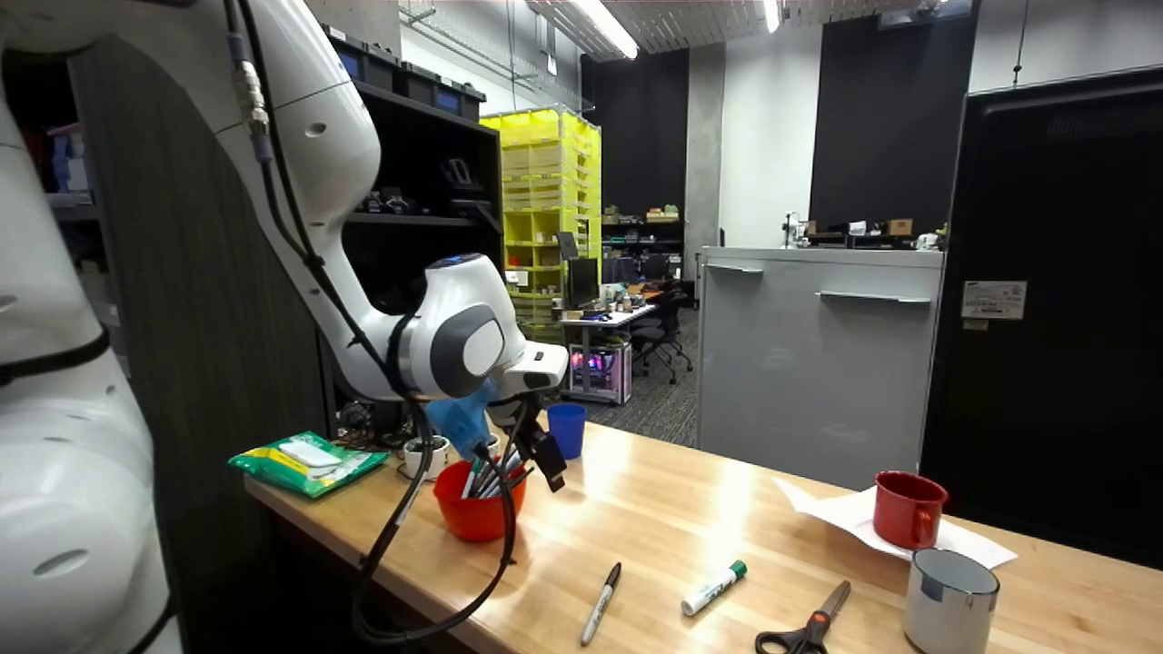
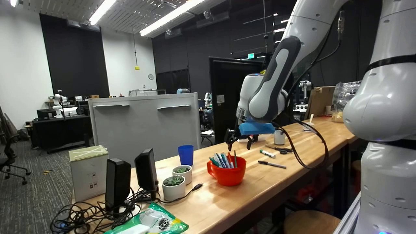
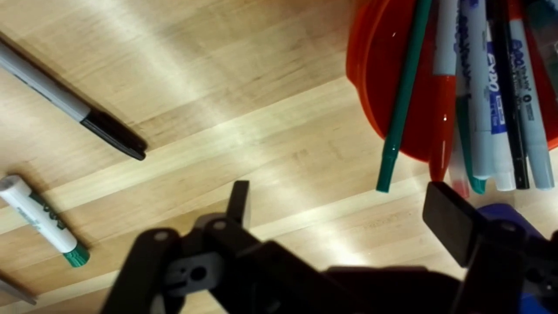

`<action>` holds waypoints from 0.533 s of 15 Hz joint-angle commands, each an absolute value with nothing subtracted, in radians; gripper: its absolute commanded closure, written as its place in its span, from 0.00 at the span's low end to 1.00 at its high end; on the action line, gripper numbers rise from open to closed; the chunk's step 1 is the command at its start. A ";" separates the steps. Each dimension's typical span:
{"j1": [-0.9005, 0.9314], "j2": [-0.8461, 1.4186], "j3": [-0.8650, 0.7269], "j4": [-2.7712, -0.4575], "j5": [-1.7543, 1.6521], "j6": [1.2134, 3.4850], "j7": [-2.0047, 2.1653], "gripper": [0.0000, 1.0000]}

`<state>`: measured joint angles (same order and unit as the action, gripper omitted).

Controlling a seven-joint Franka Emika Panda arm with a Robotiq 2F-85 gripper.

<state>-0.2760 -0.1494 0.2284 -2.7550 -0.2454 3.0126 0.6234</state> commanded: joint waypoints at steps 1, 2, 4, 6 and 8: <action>-0.339 -0.154 0.290 -2.742 -0.346 2.986 0.738 0.00; -0.352 -0.154 0.300 -2.741 -0.372 2.983 0.767 0.00; -0.372 -0.149 0.316 -2.738 -0.414 2.979 0.815 0.00; -0.384 -0.145 0.327 -2.739 -0.445 2.977 0.854 0.00; -0.391 -0.142 0.334 -2.741 -0.466 2.979 0.884 0.00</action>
<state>-0.3611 -0.1466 0.3034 -2.7458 -0.4182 2.9933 0.8196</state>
